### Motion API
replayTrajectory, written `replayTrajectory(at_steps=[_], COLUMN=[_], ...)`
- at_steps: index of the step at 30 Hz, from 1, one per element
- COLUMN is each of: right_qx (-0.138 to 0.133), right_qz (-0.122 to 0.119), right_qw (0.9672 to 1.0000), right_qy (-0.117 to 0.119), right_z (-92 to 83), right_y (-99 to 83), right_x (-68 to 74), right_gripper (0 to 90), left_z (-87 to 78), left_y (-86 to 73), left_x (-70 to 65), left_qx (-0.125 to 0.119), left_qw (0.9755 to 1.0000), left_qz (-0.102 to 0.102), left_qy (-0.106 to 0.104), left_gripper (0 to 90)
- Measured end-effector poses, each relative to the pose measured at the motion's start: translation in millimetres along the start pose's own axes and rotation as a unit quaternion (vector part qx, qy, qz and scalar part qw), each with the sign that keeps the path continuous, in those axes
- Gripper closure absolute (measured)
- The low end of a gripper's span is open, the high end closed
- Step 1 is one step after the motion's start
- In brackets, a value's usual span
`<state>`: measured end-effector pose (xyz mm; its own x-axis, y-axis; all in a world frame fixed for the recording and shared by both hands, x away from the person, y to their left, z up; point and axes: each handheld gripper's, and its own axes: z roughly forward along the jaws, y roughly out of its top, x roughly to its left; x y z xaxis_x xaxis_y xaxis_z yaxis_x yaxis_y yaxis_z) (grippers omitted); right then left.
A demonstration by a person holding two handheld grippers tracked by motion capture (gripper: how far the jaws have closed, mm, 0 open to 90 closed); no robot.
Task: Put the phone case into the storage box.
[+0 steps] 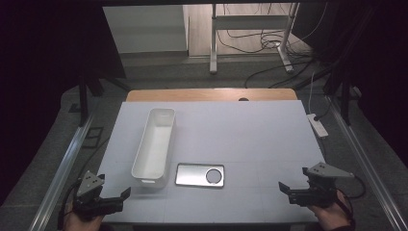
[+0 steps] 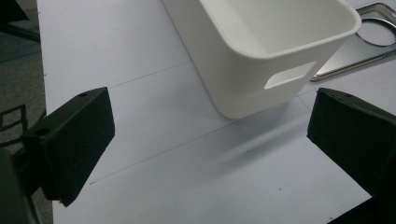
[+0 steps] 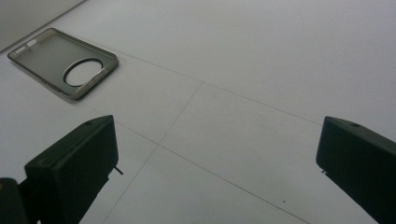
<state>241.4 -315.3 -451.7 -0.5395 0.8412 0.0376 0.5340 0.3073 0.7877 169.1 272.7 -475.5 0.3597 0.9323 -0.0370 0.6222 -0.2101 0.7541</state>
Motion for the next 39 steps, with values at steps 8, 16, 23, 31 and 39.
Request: replayTrajectory(at_steps=[8,16,23,31,39], right_qx=[0.006,0.01,0.013,0.02,0.021], right_qz=[-0.004,-0.004,-0.013,-0.028,-0.043], right_qw=[1.0,0.9999,0.9998,0.9994,0.9985], right_qy=[-0.005,-0.005,-0.003,0.008,0.027], right_z=[0.7,1.7,2.2,3.6,9.8], right_y=[0.2,0.5,0.8,2.1,5.9], right_x=[1.4,1.4,3.0,5.4,8.7], right_gripper=[0.0,0.0,0.0,0.0,0.0], left_z=[1.3,0.6,0.1,-0.1,-0.2], left_y=[0.7,0.0,-0.2,-0.4,-0.5], left_x=[-0.4,0.0,-0.1,-0.1,0.3], left_qx=[0.006,0.001,-0.001,-0.002,-0.003], left_qw=[1.0,1.0,0.9999,0.9999,0.9999], left_qz=[0.003,0.003,0.004,0.005,0.003], left_qy=[-0.003,-0.008,-0.011,-0.011,-0.012], left_gripper=[2.4,2.4,2.4,2.4,2.4])
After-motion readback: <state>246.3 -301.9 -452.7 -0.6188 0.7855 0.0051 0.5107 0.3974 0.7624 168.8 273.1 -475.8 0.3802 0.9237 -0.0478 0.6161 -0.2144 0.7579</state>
